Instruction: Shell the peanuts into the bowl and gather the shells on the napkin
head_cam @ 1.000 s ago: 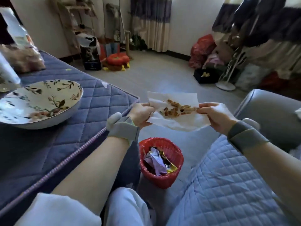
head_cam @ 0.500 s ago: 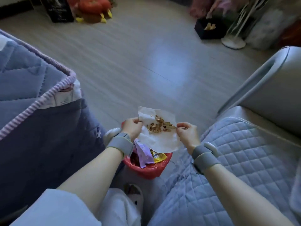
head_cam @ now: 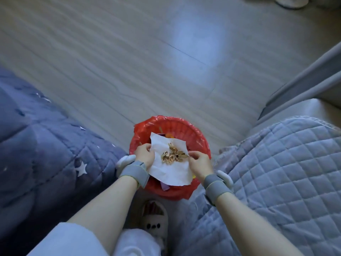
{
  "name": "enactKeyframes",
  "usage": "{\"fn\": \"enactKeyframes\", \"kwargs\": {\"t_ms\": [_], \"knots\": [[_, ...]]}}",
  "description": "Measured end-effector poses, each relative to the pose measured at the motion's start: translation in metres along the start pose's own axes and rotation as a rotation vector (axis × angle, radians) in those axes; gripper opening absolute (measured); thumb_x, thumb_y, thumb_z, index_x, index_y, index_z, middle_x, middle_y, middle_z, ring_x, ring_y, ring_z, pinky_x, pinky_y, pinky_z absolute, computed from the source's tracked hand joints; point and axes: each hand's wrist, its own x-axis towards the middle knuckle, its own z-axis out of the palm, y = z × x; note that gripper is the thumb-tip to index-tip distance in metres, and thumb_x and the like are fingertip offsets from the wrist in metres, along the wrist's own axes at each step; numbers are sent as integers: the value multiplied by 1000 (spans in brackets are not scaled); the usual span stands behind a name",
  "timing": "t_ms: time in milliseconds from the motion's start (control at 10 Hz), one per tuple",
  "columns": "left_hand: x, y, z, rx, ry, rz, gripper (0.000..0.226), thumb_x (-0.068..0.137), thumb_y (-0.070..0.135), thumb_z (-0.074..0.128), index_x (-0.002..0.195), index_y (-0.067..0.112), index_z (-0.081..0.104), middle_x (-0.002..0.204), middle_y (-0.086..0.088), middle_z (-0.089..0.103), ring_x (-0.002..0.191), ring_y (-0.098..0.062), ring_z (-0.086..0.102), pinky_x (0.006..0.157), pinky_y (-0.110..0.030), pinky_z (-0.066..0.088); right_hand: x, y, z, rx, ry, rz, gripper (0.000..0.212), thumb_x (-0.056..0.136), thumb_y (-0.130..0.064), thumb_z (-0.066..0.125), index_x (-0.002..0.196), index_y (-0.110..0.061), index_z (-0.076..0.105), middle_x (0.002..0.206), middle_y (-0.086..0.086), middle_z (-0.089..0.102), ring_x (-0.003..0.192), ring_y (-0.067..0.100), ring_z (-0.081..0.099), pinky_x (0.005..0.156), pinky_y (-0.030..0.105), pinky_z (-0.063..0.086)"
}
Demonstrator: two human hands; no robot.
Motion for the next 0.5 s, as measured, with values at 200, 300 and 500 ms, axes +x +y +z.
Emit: {"fn": "enactKeyframes", "kwargs": {"t_ms": [200, 300, 500], "knots": [[0, -15, 19, 275, -124, -18, 67, 90, 21, 47, 145, 14, 9, 152, -17, 20, 136, -38, 27, 113, -44, 24, -7, 2, 8, -199, -91, -30, 46, 93, -10, 36, 138, -16, 36, 136, 14, 51, 124, 34, 46, 99, 34, 36], [-5, -11, 21, 322, -57, -6, 77, 89, 22, 50, 146, 19, -1, 157, -11, 2, 142, -36, 11, 117, -45, 16, -12, -4, 8, -270, -54, -64, 55, 89, -3, 36, 143, -14, 25, 138, 18, 47, 121, 36, 46, 97, 36, 38], [-19, 1, 10, 348, 28, 61, 69, 86, 23, 51, 144, 22, 13, 155, -8, 11, 142, -30, 12, 116, -46, 18, -20, -9, 2, -343, -72, -70, 55, 88, -7, 41, 141, -11, 28, 148, 11, 35, 132, 29, 38, 108, 35, 32]]}}
